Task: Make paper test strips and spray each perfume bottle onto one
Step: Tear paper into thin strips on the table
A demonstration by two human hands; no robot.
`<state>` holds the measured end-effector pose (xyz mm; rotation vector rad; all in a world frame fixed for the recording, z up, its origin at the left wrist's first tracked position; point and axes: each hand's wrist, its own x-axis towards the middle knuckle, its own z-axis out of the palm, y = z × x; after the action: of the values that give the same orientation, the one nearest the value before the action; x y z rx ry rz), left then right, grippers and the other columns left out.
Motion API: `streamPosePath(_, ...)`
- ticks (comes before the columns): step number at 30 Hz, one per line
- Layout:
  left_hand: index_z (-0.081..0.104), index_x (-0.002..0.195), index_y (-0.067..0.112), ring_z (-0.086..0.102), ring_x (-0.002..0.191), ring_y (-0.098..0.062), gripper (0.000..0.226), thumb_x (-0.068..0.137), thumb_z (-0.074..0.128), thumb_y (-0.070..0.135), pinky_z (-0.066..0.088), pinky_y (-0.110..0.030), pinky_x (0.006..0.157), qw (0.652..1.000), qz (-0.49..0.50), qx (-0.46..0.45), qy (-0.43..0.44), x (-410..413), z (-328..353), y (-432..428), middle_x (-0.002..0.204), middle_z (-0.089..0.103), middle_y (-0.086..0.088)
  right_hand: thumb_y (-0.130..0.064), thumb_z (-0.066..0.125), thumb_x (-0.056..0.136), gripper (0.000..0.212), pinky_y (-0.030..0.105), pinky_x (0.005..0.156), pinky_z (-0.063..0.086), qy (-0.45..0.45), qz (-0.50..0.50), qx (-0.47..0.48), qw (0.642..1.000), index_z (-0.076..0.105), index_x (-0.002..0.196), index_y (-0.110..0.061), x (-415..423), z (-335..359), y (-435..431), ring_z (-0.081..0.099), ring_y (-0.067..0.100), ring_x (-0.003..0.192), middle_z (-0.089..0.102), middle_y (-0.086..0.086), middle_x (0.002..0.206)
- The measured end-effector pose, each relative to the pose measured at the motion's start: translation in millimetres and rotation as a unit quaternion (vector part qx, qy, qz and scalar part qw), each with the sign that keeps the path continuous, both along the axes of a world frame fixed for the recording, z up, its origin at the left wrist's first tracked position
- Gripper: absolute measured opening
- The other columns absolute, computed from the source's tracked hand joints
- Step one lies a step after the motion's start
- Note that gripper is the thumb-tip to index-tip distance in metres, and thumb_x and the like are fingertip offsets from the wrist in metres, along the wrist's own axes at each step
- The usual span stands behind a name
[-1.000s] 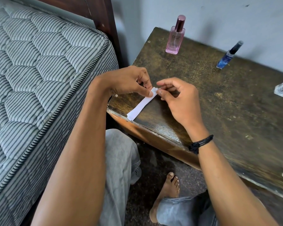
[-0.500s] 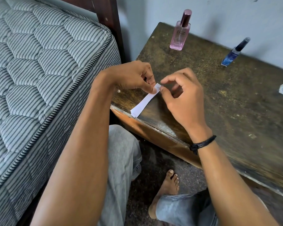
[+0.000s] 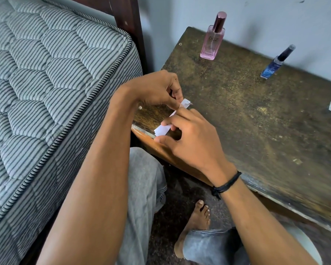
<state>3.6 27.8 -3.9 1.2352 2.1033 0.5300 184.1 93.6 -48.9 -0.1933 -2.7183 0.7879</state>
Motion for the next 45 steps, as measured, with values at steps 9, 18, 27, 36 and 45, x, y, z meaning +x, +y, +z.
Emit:
streamPosePath(9,0.079,0.091,0.013,0.052,0.078,-0.006,0.012,0.079,0.083,0.014,0.039,-0.009,0.065,1.000,0.000,-0.002,0.001,2.2,3.1,0.1,0.094,0.058,0.009,-0.055,0.078,0.083,0.034,0.032,0.067,0.052,-0.017,-0.005,-0.067,0.998,0.079,0.100,-0.025,-0.9,0.8,2.7,0.049,0.005,0.089,0.062,-0.012,0.088)
streamPosePath(18,0.079,0.092,0.012,0.051,0.077,-0.005,0.015,0.079,0.083,0.016,0.039,-0.011,0.067,1.000,0.002,-0.007,0.009,3.7,2.9,1.1,0.093,0.056,0.009,-0.030,0.074,0.092,0.013,0.033,0.067,0.051,-0.009,-0.008,-0.105,0.994,0.080,0.090,-0.019,-1.3,3.3,3.4,0.049,0.003,0.082,0.058,-0.017,0.087)
streamPosePath(27,0.079,0.094,0.014,0.053,0.082,-0.009,0.017,0.080,0.083,0.021,0.041,-0.015,0.070,1.000,0.000,-0.008,0.009,2.7,3.4,1.1,0.097,0.056,0.006,-0.027,0.079,0.088,0.009,0.034,0.070,0.051,-0.006,-0.035,-0.169,0.985,0.078,0.086,-0.018,-2.5,5.2,6.6,0.061,0.010,0.074,0.067,-0.009,0.088)
streamPosePath(36,0.079,0.094,0.015,0.050,0.079,-0.003,0.016,0.079,0.083,0.020,0.037,-0.005,0.063,1.000,-0.005,-0.006,0.010,1.7,2.1,0.8,0.099,0.055,0.005,-0.026,0.087,0.080,0.009,0.014,0.064,0.041,-0.007,-0.076,-0.336,0.939,0.079,0.079,-0.021,-3.1,12.0,15.5,0.057,0.000,0.063,0.070,-0.012,0.073)
streamPosePath(45,0.079,0.098,0.016,0.050,0.081,-0.003,0.019,0.080,0.082,0.021,0.039,-0.006,0.068,1.000,-0.008,-0.006,0.005,1.0,2.5,-0.1,0.095,0.053,0.010,-0.019,0.083,0.085,0.004,0.026,0.061,0.048,0.000,-0.089,-0.392,0.916,0.081,0.082,-0.021,-2.1,13.2,24.8,0.062,0.010,0.064,0.073,-0.008,0.072)
